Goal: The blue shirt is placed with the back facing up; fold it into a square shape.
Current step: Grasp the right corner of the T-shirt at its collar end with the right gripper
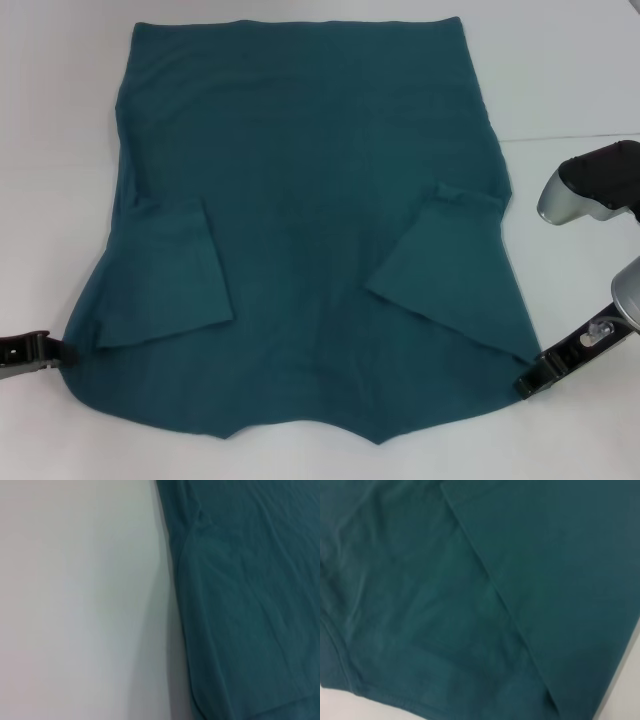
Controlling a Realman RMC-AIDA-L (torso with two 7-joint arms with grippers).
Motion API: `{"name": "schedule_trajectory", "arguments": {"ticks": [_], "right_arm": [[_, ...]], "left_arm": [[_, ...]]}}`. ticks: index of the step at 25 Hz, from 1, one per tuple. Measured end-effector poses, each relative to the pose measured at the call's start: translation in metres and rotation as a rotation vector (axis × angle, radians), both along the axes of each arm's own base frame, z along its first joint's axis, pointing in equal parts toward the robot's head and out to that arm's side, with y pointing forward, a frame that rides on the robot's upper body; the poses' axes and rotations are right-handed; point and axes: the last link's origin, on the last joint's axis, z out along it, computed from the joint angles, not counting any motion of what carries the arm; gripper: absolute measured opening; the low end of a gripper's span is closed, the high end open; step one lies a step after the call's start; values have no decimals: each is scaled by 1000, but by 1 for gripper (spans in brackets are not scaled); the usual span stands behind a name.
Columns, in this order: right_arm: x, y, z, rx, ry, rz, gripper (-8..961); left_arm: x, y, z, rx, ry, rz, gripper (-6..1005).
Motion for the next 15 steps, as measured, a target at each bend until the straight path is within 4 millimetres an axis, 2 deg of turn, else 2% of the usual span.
{"name": "schedule_trajectory", "arguments": {"ticks": [9,13,15], "right_arm": [[0,-1,-4,-13,-3,1,604],[0,-1,-4,-13,-3,-4,493],[0,-1,-5,-14,-3,-5,497]], "left_arm": [[0,1,0,1,0,-1,28],[1,1,0,1,0,-3,28],[1,1,0,1,0,-4,28]]}}
